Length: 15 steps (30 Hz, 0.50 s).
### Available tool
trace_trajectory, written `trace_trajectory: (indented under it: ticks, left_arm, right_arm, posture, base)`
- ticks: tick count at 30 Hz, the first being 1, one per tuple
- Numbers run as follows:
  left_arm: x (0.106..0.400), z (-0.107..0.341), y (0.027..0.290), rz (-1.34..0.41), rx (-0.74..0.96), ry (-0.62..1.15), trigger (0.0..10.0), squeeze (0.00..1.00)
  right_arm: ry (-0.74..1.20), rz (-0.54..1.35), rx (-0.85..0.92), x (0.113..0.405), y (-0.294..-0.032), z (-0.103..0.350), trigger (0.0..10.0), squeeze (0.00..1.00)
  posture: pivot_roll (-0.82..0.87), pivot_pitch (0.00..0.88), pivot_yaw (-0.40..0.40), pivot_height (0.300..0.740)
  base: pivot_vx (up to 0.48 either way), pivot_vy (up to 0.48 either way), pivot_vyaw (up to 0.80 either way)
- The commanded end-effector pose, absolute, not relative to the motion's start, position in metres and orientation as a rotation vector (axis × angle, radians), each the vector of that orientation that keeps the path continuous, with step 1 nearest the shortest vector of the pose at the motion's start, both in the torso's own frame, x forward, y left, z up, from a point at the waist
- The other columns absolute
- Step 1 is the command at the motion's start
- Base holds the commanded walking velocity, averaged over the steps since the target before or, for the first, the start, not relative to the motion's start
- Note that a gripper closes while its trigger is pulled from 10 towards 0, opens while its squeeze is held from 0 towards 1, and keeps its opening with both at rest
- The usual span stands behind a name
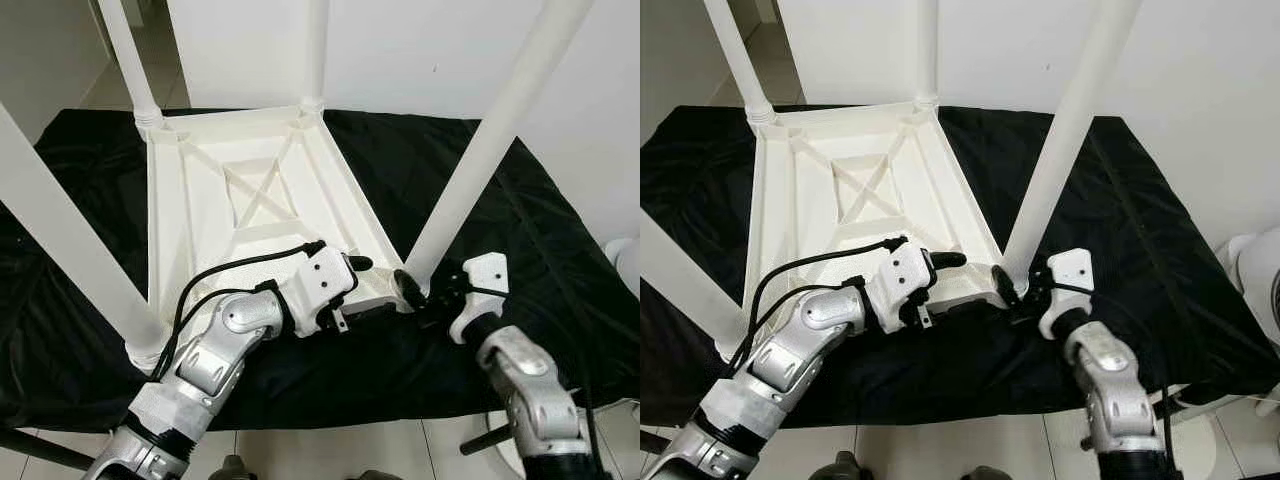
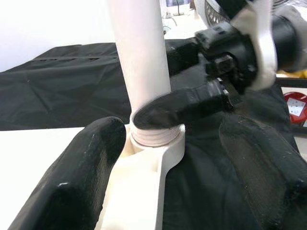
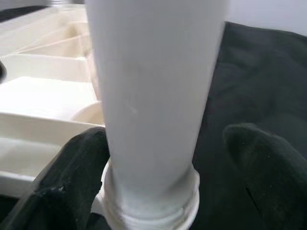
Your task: Building children table
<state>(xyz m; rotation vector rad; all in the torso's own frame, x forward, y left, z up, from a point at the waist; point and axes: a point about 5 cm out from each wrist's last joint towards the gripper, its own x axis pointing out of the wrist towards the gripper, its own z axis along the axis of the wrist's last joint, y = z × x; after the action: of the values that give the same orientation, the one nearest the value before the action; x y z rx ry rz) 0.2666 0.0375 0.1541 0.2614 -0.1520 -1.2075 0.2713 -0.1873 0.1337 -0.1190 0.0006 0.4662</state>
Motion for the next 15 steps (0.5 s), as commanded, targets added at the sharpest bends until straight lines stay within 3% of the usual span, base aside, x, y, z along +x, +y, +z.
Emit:
trace_trajectory:
  ticks: [1,10,11,12,13,15]
  left_arm:
    - [0.266,0.151,0.037,-1.239,0.277,-0.134,10.0,0.00]
    - [0.268,0.154,0.038,-1.237,0.285,-0.138,10.0,0.00]
    - [0.268,0.154,0.038,-1.236,0.286,-0.139,10.0,0.00]
    - [0.268,0.154,0.038,-1.236,0.286,-0.139,10.0,0.00]
    - [0.267,0.154,0.038,-1.234,0.285,-0.139,10.0,0.00]
    - [0.267,0.154,0.038,-1.232,0.285,-0.139,10.0,0.00]
  right_arm:
    - [0.002,0.501,-0.116,0.272,-0.186,0.132,10.0,0.00]
    - [0.026,0.637,-0.163,0.295,-0.185,0.135,10.0,0.00]
    - [0.040,0.661,-0.164,0.300,-0.183,0.133,4.0,0.00]
    - [0.040,0.661,-0.164,0.300,-0.183,0.133,4.0,0.00]
    - [0.055,0.685,-0.165,0.302,-0.182,0.130,0.0,0.00]
    - [0.063,0.700,-0.162,0.303,-0.181,0.129,0.0,0.00]
  posture:
    - [-0.01,0.000,-0.016,0.740]
    - [0.01,0.000,-0.017,0.740]
    - [0.01,0.000,-0.020,0.740]
    - [0.01,0.000,-0.020,0.740]
    - [0.02,0.000,-0.025,0.740]
    - [0.02,0.000,-0.028,0.740]
  base:
    - [0.000,0.000,0.00]
    - [0.000,0.000,0.00]
    - [0.000,0.000,0.00]
    - [0.000,0.000,0.00]
    - [0.000,0.000,0.00]
    - [0.000,0.000,0.00]
